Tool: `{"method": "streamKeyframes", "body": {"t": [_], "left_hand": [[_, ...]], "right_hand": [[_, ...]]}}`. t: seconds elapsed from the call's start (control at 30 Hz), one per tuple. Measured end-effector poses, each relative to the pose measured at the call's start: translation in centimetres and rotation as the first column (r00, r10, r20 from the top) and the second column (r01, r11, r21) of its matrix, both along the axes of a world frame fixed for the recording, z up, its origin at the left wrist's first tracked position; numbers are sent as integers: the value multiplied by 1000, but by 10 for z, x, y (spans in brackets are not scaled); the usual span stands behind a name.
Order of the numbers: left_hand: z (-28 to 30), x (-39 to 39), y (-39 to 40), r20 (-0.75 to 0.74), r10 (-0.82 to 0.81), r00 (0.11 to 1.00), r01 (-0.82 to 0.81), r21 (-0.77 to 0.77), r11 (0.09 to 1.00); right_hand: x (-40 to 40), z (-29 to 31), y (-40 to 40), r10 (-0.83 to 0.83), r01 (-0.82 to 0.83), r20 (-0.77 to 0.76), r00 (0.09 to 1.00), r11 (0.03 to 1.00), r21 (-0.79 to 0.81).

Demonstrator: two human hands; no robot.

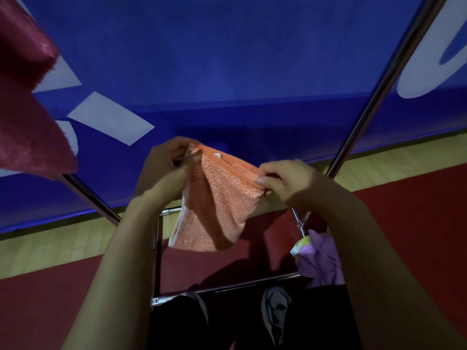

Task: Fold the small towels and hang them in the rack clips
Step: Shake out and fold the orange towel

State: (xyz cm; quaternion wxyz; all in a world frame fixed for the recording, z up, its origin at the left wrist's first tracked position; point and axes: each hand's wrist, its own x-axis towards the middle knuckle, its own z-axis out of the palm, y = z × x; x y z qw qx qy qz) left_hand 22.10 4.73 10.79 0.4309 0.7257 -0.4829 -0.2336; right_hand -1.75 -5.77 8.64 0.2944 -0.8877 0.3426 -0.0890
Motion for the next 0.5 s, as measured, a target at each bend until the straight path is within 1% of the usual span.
{"method": "streamKeyframes", "body": {"t": [0.07,0.1,0.2,0.27,0.33,0.4,0.43,0.5], "left_hand": [[0,1,1,-11,7,1000,-7,-11,1000],[1,1,1,-9,16,1000,-16,-9,1000],[-2,4,1,-13,45,999,-45,-19,999],[-3,5,1,-6,62,998,-62,-16,998],[-6,6,0,-1,72,997,-72,-3,997],[-7,6,-1,-2,96,995,-96,0,995],[-7,6,-1,0,115,993,-115,-8,993],[-5,6,0,12,139,990,-138,-15,990]], "right_hand": [[0,-2,-2,23,-16,69,997,995,-98],[2,-1,-2,32,-17,116,993,992,-122],[1,9,-3,87,-58,246,965,991,-122],[1,11,1,141,-114,222,965,985,-132],[5,12,7,150,-141,143,978,987,-76],[8,12,12,136,-134,78,988,991,-28],[9,11,13,130,-129,65,989,991,-24],[7,13,12,108,-104,88,990,993,-52]]}}
